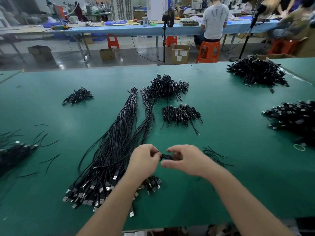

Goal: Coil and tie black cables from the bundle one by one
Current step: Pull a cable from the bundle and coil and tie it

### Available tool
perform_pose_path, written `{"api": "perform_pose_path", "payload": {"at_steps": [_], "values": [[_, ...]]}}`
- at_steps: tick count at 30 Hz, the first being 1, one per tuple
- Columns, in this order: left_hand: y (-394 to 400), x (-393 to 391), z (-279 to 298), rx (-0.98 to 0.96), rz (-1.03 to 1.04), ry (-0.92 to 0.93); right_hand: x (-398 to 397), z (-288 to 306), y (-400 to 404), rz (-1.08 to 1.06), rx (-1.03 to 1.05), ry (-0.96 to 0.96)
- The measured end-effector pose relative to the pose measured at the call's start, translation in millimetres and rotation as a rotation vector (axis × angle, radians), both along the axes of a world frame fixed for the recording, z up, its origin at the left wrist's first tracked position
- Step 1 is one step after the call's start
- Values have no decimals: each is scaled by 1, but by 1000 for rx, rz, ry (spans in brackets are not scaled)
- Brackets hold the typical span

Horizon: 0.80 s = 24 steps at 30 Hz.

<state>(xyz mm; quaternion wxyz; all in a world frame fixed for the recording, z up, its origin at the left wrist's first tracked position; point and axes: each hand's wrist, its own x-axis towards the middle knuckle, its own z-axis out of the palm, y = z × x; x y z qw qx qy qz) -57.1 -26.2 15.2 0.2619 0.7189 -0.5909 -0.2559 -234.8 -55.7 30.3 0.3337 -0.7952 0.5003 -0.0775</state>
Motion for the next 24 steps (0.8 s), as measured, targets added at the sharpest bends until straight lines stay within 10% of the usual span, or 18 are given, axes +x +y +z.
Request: {"api": "perform_pose_path", "payload": {"at_steps": [4,8,24], "values": [[-3,15,-2,82,153,465,-25,6,-7,-19,197,-387],[-6,10,-2,161,173,765,-9,-7,0,-68,-29,-372],[0,1,1,158,174,1047,21,-15,11,-210,-458,-389]]}}
